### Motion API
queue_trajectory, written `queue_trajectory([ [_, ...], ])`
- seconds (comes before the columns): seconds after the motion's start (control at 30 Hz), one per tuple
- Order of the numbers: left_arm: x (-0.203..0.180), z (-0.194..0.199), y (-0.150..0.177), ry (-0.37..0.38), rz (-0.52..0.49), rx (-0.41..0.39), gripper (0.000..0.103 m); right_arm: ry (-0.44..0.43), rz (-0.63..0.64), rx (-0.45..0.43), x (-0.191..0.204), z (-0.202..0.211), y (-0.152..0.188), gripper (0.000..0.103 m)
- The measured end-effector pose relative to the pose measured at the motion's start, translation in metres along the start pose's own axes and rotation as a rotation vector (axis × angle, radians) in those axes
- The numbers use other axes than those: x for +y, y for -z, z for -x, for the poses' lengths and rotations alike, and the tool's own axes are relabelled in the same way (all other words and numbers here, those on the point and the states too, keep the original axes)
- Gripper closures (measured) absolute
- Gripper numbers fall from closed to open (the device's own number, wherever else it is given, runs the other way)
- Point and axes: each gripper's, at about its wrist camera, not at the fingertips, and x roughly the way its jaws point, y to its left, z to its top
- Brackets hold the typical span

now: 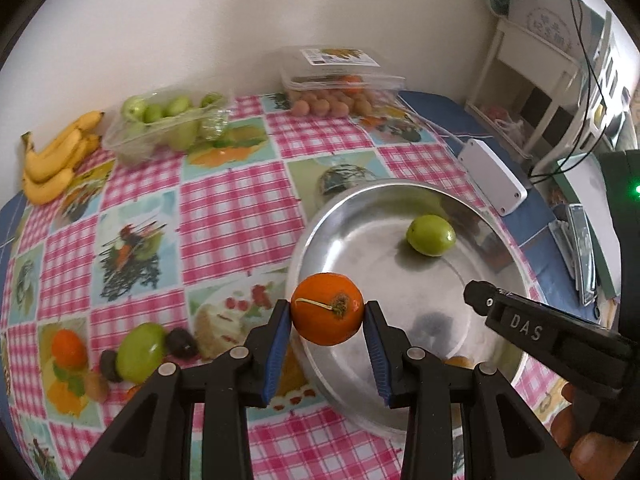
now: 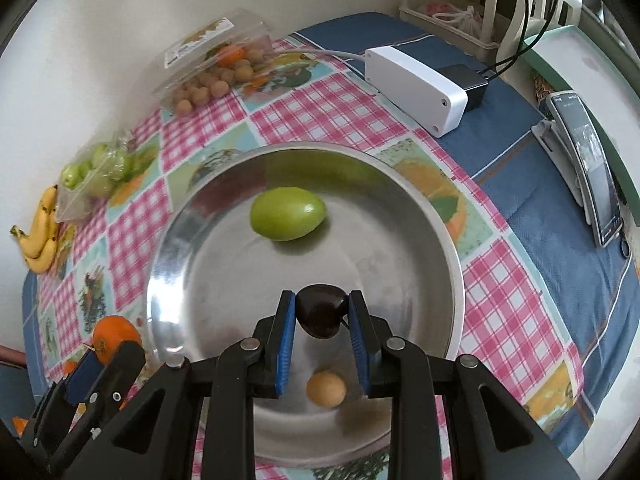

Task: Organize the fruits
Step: 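Release the tomato from the left tool while the right tool drops the plum into the plate, then move both tools back toward the remaining fruit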

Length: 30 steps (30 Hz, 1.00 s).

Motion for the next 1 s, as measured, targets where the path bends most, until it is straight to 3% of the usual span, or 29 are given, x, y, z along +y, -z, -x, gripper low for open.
queue_trajectory([
  [0.3, -0.024, -0.025, 0.000, 0.031, -0.067, 0.020, 0.063, 0.023, -0.001, 0.019, -0.008, -0.020, -0.004, 0.075],
  [0.63, -0.035, -0.034, 0.002, 0.018, -0.126, 0.056, 0.060, 0.007, -0.011, 0.057, -0.011, -0.030, -0.003, 0.073],
  [0.7, -0.036, -0.032, 0.002, 0.018, -0.138, 0.055, 0.052, 0.010, -0.015, 0.057, -0.010, -0.029, -0.003, 0.058],
  [0.87, -0.037, -0.022, -0.002, 0.019, -0.140, 0.049, 0.041, 0.013, -0.016, 0.060, -0.009, -0.022, -0.003, 0.050],
  [1.0, -0.027, -0.015, -0.006, -0.018, -0.100, 0.097, 0.032, 0.021, -0.013, 0.051, -0.008, -0.013, -0.005, 0.029],
])
